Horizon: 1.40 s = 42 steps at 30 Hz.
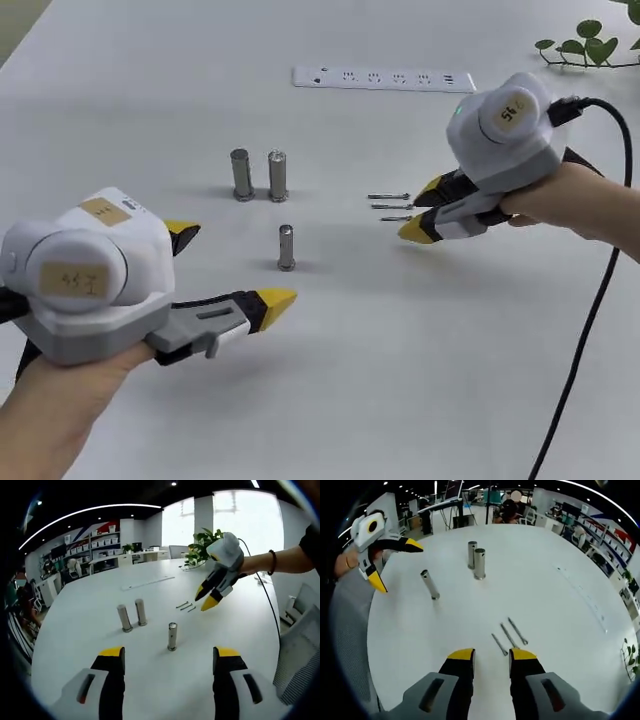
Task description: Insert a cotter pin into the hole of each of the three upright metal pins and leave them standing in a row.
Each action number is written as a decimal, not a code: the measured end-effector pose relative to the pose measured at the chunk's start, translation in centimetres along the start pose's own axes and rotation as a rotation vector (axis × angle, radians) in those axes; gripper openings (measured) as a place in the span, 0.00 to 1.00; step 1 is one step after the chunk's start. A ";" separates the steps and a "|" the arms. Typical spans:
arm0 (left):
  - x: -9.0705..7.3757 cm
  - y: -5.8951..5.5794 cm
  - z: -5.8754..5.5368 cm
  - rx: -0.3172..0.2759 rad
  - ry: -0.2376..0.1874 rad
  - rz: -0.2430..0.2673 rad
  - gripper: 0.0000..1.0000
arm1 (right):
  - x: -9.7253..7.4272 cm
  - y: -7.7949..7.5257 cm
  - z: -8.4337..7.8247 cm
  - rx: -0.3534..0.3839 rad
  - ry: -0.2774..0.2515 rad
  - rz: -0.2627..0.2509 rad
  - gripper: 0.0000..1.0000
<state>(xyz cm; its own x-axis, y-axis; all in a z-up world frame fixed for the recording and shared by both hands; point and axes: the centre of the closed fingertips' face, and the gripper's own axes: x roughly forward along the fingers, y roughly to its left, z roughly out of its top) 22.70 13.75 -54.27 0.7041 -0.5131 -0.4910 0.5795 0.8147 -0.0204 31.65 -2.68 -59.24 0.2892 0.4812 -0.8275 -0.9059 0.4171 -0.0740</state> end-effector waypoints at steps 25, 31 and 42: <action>-0.3 0.3 0.2 -0.018 -0.007 0.018 0.63 | 2.2 -1.9 -0.5 -0.118 0.178 0.088 0.01; -0.4 0.4 0.3 -0.030 -0.014 0.015 0.63 | 2.4 -2.1 -0.5 -0.151 0.212 0.103 0.01; -0.4 0.5 0.3 -0.032 -0.016 0.015 0.62 | 2.1 -1.3 -1.0 -0.225 0.282 0.169 0.01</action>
<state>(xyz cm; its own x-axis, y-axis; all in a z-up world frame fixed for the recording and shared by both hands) 22.82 14.31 -53.86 0.7193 -0.5046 -0.4775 0.5554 0.8306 -0.0410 33.15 -3.01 -61.45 0.0620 0.2853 -0.9564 -0.9877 0.1555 -0.0176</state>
